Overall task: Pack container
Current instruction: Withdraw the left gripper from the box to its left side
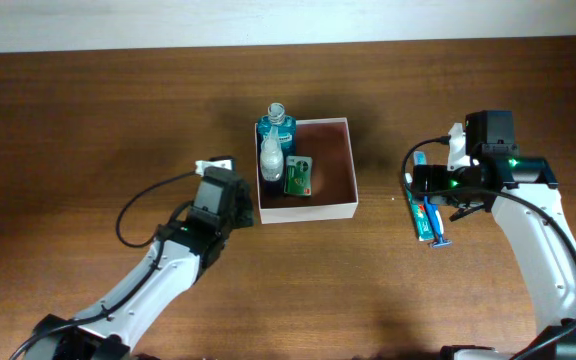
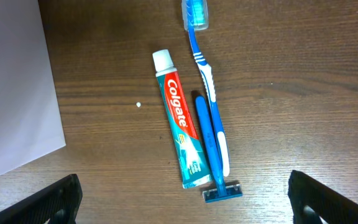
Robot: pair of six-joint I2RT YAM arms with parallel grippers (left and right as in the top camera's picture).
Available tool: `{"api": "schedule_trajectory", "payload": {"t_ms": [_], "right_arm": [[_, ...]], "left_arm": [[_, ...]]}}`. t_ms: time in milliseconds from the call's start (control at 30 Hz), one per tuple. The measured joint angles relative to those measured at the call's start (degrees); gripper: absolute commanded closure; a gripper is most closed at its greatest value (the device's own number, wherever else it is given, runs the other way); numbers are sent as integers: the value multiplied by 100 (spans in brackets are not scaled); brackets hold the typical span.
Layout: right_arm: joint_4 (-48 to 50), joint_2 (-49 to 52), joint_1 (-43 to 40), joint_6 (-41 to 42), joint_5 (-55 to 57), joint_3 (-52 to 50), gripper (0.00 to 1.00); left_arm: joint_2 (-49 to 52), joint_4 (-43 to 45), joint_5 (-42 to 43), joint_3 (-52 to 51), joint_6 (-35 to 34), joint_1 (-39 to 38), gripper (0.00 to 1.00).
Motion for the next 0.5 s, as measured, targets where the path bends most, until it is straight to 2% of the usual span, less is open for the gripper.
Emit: {"api": "schedule_trajectory", "payload": {"t_ms": [33, 67, 333, 500], "right_arm": [[0, 0, 0, 4, 2, 0, 1], [0, 0, 0, 2, 2, 0, 1], [0, 0, 0, 2, 2, 0, 2], [0, 0, 0, 4, 0, 0, 2]], "left_arm": [[0, -33, -81, 0, 4, 59, 4], [0, -76, -153, 0, 4, 144, 1], [0, -387, -662, 0, -17, 737, 1], [0, -407, -767, 0, -15, 789, 1]]}}
